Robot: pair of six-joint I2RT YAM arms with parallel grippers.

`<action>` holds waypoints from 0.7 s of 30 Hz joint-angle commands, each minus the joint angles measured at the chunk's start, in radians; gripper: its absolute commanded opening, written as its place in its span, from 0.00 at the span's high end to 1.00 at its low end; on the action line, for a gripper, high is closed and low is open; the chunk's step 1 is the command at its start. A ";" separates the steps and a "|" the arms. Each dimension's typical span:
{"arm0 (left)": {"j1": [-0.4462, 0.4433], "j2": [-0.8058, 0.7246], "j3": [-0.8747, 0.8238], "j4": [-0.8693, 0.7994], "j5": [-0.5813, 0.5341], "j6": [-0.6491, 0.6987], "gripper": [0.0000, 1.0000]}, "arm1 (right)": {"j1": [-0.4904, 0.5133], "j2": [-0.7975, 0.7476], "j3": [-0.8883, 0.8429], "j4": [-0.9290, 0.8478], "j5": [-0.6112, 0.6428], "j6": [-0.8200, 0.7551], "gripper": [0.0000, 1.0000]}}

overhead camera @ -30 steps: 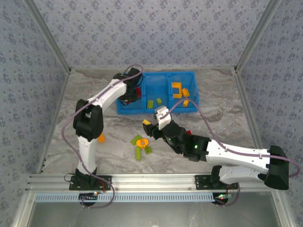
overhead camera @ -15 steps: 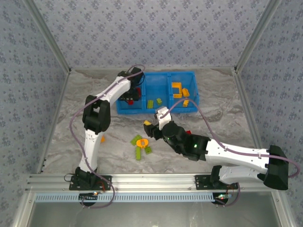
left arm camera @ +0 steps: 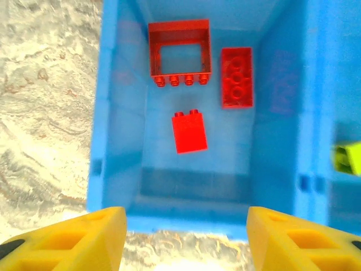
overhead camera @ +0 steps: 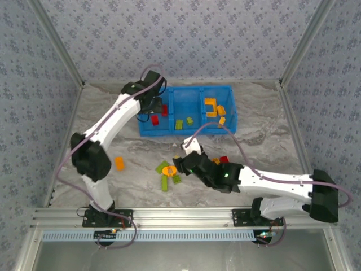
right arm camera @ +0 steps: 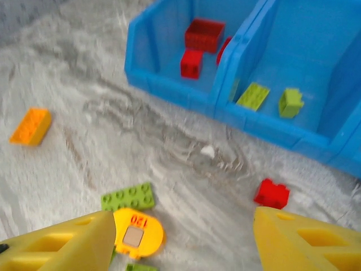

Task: Sort the legos into containers by color

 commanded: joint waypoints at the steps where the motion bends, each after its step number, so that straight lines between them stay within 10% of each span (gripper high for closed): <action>1: -0.031 -0.153 -0.129 0.016 0.000 -0.032 0.41 | 0.040 0.072 0.067 -0.096 0.003 0.067 0.33; 10: -0.103 -0.652 -0.591 0.034 0.011 -0.178 0.40 | -0.022 0.459 0.405 -0.284 -0.218 0.022 0.23; 21: -0.103 -1.185 -0.728 -0.160 -0.049 -0.281 0.37 | -0.100 0.833 0.725 -0.550 -0.349 -0.032 0.09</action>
